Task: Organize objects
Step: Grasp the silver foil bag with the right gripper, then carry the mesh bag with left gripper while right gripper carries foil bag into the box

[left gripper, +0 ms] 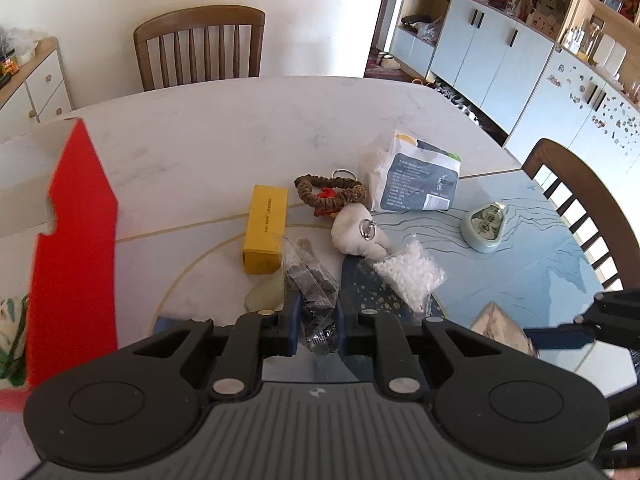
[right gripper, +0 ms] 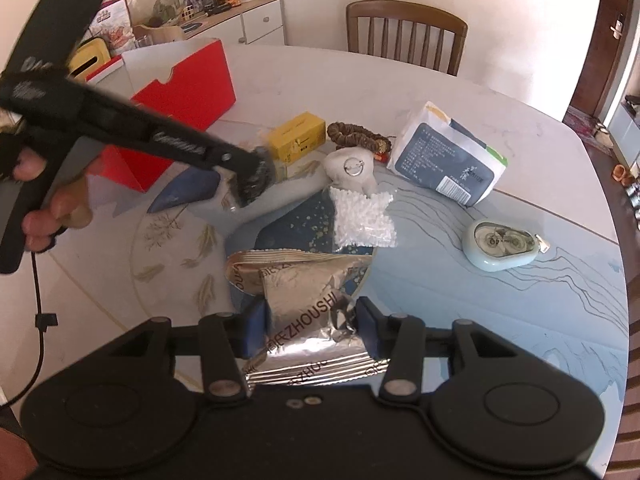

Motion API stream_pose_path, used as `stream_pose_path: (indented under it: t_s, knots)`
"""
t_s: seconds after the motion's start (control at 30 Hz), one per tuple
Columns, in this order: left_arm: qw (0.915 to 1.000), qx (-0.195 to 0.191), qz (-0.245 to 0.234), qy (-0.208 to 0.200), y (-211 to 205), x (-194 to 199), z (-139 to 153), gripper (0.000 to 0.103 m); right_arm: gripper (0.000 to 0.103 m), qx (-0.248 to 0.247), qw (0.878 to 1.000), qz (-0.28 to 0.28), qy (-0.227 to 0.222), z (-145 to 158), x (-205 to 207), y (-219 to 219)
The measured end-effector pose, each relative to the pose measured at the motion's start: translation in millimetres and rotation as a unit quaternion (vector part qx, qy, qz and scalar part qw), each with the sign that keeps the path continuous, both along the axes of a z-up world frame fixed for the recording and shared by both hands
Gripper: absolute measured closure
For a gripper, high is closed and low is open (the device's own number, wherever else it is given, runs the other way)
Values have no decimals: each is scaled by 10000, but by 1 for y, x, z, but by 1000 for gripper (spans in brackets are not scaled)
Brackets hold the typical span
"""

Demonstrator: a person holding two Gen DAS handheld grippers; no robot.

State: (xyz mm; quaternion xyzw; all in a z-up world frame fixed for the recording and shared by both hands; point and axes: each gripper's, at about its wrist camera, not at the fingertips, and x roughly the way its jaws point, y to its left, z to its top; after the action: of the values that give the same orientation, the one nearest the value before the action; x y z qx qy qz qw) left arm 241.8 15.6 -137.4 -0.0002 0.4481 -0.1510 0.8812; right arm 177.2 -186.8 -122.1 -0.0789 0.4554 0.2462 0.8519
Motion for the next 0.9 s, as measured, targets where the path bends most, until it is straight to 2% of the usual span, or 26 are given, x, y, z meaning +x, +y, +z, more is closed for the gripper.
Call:
stream_pose_path:
  t_s: [0.27,0.57,0.9]
  knots:
    - [9996,-263,28,-38,29,-24,26,86,57,69,9997,-61,-215,29,-2,17]
    - [9989,-384,34,-280,67,-43,58,86,57,254,9987,67,-432,62,7,50]
    - [9974,-273,255,-611,134,-54,86,86,57,370,9969,308,-626,86,25,102]
